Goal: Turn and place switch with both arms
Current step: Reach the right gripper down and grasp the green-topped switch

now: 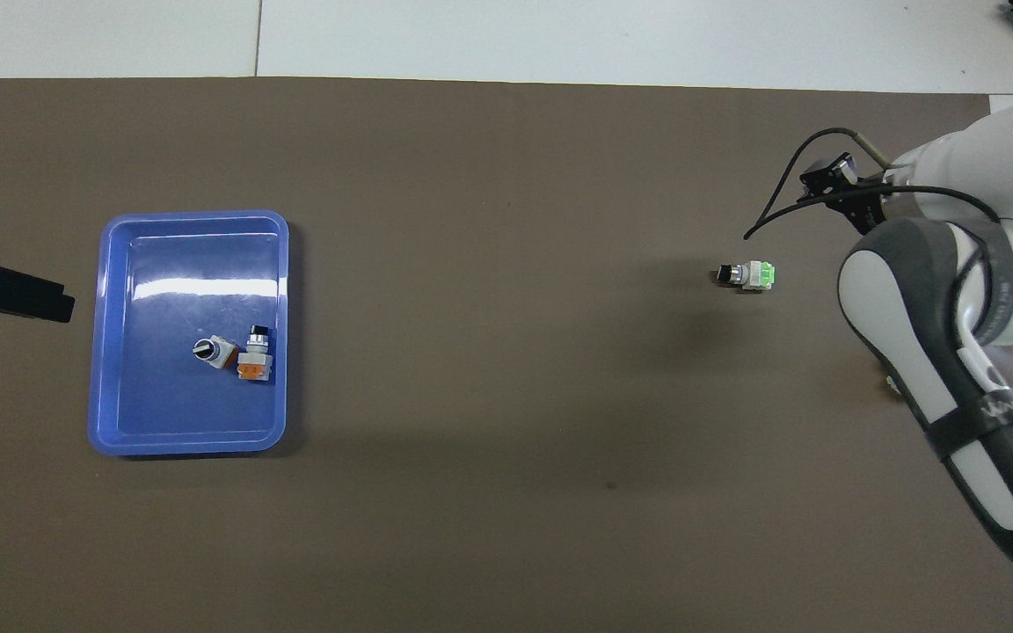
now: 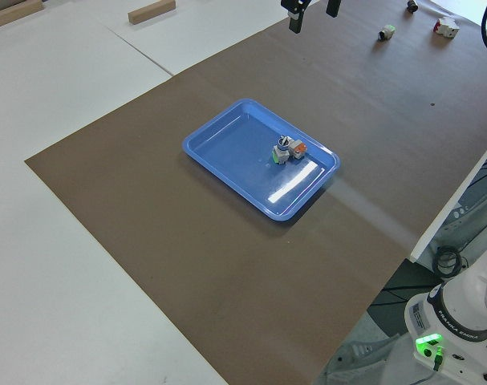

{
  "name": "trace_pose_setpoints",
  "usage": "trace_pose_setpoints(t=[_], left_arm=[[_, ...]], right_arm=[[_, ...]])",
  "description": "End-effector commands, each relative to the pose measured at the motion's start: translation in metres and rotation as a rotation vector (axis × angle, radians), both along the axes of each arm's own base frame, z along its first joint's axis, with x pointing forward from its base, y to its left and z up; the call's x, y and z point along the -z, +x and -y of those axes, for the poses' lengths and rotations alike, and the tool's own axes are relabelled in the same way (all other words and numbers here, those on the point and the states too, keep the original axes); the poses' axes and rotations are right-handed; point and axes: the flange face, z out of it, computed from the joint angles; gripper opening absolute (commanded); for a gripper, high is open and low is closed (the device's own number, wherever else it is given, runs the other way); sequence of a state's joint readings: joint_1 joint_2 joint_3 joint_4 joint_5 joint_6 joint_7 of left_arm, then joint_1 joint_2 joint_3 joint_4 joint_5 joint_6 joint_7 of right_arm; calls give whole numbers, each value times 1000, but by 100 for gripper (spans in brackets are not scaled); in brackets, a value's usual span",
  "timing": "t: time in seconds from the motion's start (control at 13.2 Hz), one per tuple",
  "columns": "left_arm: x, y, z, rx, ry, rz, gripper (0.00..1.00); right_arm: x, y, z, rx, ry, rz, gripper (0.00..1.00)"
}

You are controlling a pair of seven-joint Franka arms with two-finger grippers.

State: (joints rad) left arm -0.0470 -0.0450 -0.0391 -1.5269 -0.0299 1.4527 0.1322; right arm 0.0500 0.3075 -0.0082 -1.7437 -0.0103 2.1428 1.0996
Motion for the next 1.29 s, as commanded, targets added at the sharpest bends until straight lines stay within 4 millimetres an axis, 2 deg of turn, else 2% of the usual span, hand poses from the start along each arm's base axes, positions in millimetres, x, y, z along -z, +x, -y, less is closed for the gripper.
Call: trace_pose_setpoints(t=[0.0,0.08,0.15,0.46,0.61,0.68,0.91,0.99,1.06,1.14,1.22], left_arm=[[3,-14,2,-6,-2,-17,100],[3,-14,2,-6,-2,-17,100],[3,-14,2,-6,-2,-17,100],[5,-16,0,-9,-2,-24,100],[5,-16,0,-5,-2,-22,100],[4,-16,0,-6,-2,-20,100],[4,-16,1,-4,-4,-19,100],[5,-16,3,-1,-3,-22,100],[7,-17,3,-3,-3,-28,100],[7,-19,3,-4,-2,-30,100],[9,-19,3,-4,-2,-34,100]], right_arm=[[28,-5,16,174,112,-47,100],[36,-7,30,240,173,-55,100],[48,-10,36,275,205,-69,100],[103,-30,34,357,249,-35,100],[113,-28,34,419,300,-46,100],[116,-28,41,459,339,-45,100],[127,-28,35,426,339,-54,100],[129,-30,37,383,336,-55,71],[129,-31,40,365,341,-61,7],[129,-31,39,365,343,-67,0],[130,-32,41,357,343,-73,0]])
